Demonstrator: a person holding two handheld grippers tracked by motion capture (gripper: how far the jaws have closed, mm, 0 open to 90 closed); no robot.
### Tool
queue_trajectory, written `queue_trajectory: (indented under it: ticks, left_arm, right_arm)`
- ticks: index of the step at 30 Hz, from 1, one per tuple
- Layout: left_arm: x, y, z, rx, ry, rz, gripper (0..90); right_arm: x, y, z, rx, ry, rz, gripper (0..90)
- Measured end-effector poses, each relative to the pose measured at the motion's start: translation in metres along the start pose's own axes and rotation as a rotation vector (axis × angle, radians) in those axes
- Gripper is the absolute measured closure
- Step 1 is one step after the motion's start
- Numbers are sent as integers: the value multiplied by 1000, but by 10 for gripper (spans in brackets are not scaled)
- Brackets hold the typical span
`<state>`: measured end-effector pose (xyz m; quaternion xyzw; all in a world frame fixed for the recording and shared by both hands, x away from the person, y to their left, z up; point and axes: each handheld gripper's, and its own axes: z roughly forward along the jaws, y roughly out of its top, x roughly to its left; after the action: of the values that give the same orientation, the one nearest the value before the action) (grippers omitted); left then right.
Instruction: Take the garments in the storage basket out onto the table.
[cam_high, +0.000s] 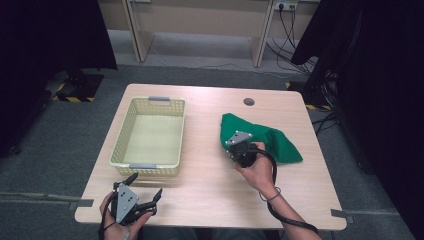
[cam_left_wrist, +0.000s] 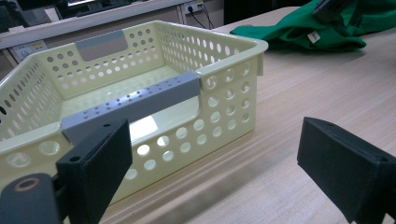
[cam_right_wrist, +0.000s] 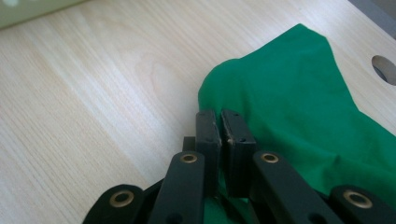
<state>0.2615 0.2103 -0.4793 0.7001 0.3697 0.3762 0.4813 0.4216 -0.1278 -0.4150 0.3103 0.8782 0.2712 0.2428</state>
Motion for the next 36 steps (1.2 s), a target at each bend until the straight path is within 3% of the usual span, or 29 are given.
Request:
queue_trajectory:
  ticks: [9, 14, 21, 25, 28, 31, 36]
  left_arm:
    - [0, 0, 0, 1, 0, 0, 94]
    - [0, 0, 0, 0, -1, 5, 95]
    - [-3, 0, 0, -15, -5, 8, 104]
    - [-14, 4, 2, -29, -62, 3, 122]
    - [-28, 16, 3, -56, -111, 49, 131]
    - [-43, 31, 11, -68, -200, 61, 134]
    - [-68, 49, 42, -31, -334, 76, 146]
  right_arm:
    - [-10, 7, -16, -41, 55, 58, 865]
    - [3, 9, -20, -56, 121, 53, 865]
    - [18, 10, -15, -45, 170, 25, 855]
    - [16, 7, -12, -43, 182, 44, 831]
    - [14, 5, -12, -39, 185, 58, 786]
    - [11, 4, -14, -46, 180, 62, 742]
    - [10, 2, -18, -56, 179, 56, 667]
